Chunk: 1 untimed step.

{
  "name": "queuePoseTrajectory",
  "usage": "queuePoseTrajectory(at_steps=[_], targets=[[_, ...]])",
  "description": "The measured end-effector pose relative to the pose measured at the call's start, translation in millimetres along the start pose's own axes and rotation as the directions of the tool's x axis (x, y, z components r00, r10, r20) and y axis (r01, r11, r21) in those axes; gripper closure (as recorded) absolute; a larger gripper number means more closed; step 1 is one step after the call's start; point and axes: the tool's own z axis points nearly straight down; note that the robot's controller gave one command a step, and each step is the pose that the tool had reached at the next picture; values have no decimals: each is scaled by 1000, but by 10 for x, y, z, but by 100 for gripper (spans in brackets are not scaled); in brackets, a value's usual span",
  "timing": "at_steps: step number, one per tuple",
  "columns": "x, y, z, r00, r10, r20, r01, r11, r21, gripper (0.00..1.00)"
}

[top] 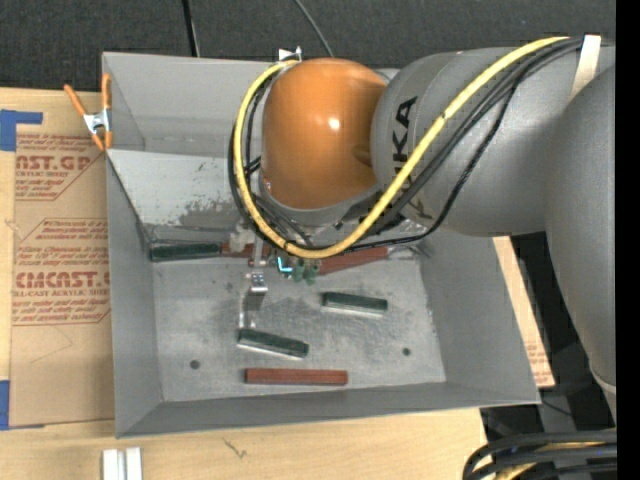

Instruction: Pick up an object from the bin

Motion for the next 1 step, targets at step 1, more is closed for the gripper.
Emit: queuePoseTrajectory(at_steps=[1], targets=[[-19,-11,-46,1000,2,8,-2,1000,-1,0]])
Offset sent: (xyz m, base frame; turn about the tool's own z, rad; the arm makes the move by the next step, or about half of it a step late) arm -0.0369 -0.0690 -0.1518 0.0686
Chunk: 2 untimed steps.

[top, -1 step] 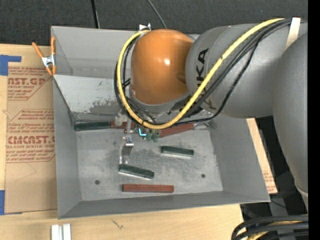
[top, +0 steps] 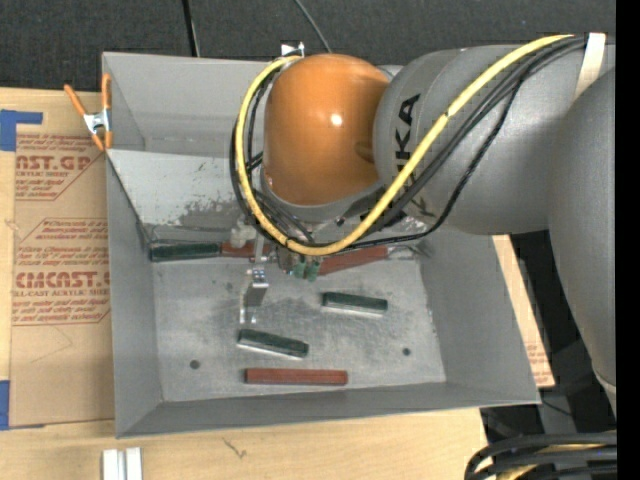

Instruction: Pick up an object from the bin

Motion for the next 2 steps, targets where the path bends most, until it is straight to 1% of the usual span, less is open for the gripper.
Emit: queuePoseTrajectory(at_steps=[1,2], targets=[[103,-178,430,1000,17,7,-17,1000,-3,0],[314,-729,673,1000,-8,-4,8,1000,3,0]])
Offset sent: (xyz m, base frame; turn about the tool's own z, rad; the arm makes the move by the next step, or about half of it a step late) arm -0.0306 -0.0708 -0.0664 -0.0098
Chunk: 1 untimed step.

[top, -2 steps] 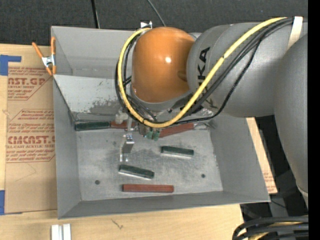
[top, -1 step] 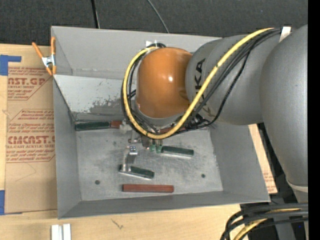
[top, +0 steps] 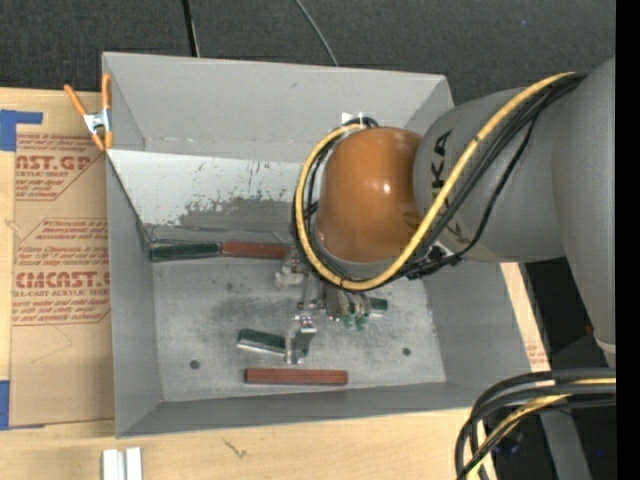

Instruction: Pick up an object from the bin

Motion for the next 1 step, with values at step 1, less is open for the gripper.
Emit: queuePoseTrajectory(at_steps=[1], targets=[[-3,-17,156,994,113,0,-113,994,-2,0]])
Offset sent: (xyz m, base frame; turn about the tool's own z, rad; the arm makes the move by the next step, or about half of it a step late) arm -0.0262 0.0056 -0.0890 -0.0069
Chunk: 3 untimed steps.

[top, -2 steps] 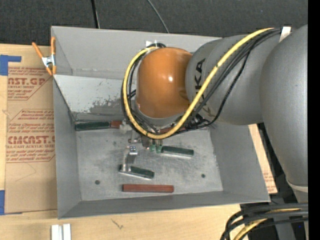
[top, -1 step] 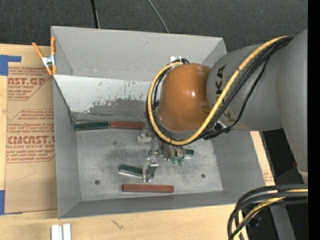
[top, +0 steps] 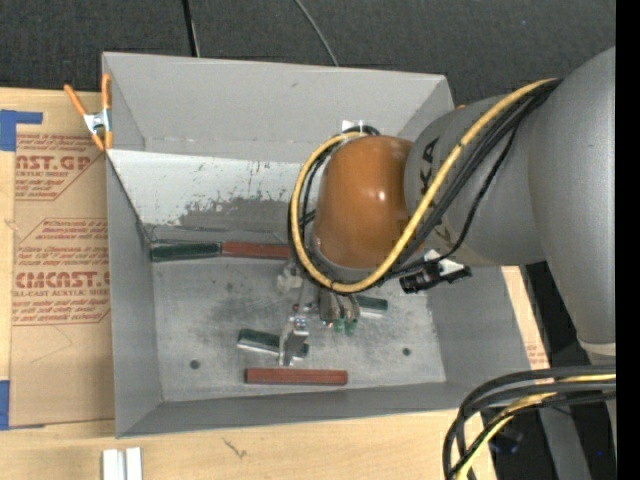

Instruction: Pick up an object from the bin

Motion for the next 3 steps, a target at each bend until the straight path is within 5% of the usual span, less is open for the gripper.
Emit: queuePoseTrajectory(at_steps=[1,2,3], targets=[[233,38,698,993,-118,6,118,993,0,0],[227,56,713,999,31,13,-31,999,-8,100],[222,54,712,999,51,9,-51,999,-8,100]])
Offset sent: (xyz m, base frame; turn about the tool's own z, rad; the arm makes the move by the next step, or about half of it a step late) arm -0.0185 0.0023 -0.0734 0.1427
